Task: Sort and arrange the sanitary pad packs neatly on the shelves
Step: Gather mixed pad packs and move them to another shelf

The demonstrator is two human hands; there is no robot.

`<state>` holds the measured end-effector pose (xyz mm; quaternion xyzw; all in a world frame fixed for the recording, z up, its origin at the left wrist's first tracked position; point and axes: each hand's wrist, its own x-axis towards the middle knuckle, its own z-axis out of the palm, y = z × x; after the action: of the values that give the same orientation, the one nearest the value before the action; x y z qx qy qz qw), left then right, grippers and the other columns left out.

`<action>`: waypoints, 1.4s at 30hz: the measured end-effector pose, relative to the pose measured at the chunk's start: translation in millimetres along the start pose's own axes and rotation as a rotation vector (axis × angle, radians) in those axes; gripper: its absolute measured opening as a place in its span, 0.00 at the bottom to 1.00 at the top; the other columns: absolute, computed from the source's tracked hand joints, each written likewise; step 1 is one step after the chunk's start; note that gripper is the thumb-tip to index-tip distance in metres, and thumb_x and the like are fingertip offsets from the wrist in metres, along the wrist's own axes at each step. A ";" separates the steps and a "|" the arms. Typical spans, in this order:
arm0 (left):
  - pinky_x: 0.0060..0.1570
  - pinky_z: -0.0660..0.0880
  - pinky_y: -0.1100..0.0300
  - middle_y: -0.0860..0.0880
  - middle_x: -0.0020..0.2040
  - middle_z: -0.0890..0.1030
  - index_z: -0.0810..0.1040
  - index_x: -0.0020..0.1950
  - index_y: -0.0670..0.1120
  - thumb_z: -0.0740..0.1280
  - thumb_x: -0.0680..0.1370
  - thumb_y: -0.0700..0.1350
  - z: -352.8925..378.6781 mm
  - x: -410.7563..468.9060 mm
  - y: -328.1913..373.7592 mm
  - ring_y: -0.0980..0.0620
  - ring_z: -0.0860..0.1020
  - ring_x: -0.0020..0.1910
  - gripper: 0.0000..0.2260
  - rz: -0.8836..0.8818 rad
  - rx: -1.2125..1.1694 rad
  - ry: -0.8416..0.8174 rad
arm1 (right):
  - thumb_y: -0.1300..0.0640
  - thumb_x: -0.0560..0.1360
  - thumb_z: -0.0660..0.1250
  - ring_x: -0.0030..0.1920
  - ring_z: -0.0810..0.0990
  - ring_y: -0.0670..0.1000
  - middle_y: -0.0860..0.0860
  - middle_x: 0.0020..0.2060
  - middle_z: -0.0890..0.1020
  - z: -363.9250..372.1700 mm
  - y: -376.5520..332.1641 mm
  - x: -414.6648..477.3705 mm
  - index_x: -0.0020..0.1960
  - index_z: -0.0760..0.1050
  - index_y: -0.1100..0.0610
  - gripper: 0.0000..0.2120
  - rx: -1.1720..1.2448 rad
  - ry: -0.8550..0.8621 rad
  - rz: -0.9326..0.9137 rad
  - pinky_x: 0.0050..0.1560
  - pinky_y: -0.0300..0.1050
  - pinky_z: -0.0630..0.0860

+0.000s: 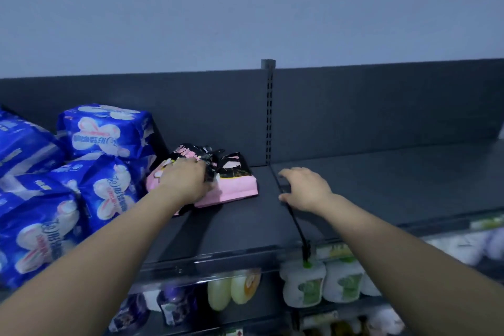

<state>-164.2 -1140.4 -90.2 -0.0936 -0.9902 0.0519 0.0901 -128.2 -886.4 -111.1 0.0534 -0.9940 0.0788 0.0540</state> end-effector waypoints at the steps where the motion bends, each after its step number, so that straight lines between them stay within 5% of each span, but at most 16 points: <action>1: 0.59 0.70 0.51 0.47 0.64 0.74 0.73 0.62 0.46 0.62 0.77 0.59 -2.3 -0.6 10.8 0.45 0.70 0.64 0.21 0.031 0.010 0.021 | 0.48 0.76 0.68 0.68 0.68 0.55 0.52 0.67 0.72 -3.2 7.8 -12.2 0.72 0.65 0.52 0.28 -0.014 0.006 0.031 0.61 0.51 0.72; 18: 0.59 0.73 0.50 0.45 0.66 0.72 0.68 0.69 0.45 0.63 0.78 0.56 -60.4 -28.8 291.0 0.44 0.70 0.65 0.23 0.665 -0.123 0.049 | 0.48 0.74 0.68 0.66 0.68 0.58 0.56 0.62 0.71 -86.9 182.1 -222.8 0.68 0.67 0.55 0.26 -0.215 0.039 0.536 0.59 0.52 0.72; 30: 0.61 0.71 0.51 0.46 0.67 0.71 0.67 0.71 0.46 0.63 0.78 0.56 -100.0 -80.3 516.6 0.45 0.69 0.67 0.25 0.859 -0.200 0.059 | 0.46 0.73 0.69 0.65 0.70 0.58 0.55 0.62 0.72 -140.8 334.7 -370.0 0.68 0.68 0.54 0.26 -0.286 0.077 0.746 0.59 0.49 0.71; 36: 0.55 0.73 0.51 0.47 0.60 0.74 0.71 0.66 0.47 0.65 0.77 0.55 -125.4 -108.7 613.9 0.45 0.71 0.62 0.21 0.947 -0.239 0.071 | 0.45 0.73 0.70 0.65 0.71 0.58 0.55 0.62 0.72 -168.5 405.8 -439.3 0.68 0.68 0.53 0.28 -0.315 0.075 0.843 0.60 0.52 0.73; 42: 0.61 0.72 0.50 0.45 0.65 0.73 0.68 0.70 0.45 0.65 0.77 0.56 -148.9 -127.6 699.7 0.44 0.69 0.66 0.26 1.037 -0.257 0.099 | 0.47 0.73 0.68 0.64 0.70 0.58 0.55 0.62 0.72 -191.0 463.0 -494.6 0.67 0.68 0.54 0.25 -0.343 0.088 0.930 0.57 0.52 0.74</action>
<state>110.2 -468.8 -49.7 -0.5830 -0.8069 -0.0364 0.0873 326.5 -352.4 -50.7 -0.4085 -0.9081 -0.0678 0.0630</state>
